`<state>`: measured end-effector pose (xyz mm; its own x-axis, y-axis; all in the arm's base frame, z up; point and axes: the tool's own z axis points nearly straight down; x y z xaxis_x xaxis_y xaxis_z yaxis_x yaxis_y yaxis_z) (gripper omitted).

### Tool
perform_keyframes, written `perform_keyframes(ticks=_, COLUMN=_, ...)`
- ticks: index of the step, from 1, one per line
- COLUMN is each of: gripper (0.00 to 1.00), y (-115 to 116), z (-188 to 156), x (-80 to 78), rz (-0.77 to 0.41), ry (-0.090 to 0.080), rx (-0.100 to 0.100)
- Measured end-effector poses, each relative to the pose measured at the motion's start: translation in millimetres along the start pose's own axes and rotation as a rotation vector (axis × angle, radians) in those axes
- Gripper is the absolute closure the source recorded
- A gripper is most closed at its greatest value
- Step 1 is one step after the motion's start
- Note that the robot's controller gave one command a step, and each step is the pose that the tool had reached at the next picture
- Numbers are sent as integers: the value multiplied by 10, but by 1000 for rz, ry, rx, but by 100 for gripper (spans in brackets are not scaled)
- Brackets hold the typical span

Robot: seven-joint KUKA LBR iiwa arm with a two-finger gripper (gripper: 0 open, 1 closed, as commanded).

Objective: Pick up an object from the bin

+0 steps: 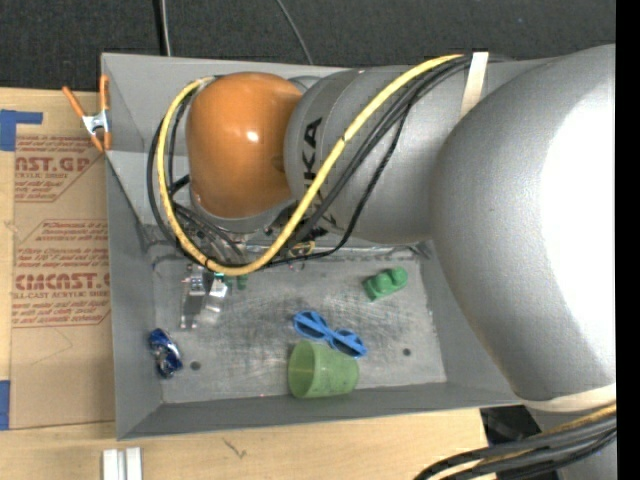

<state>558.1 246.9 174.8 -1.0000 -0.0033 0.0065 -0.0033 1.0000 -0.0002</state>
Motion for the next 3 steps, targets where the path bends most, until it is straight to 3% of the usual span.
perform_keyframes(ticks=1, gripper=0, y=-219, z=1024, x=-23, rz=-245, ry=-12, rx=-2)
perform_keyframes(ticks=2, gripper=0, y=-101, z=1016, x=539, rz=-140, ry=-20, rx=-6)
perform_keyframes(ticks=3, gripper=100, y=-98, z=997, x=524, rz=-139, ry=-20, rx=-7)
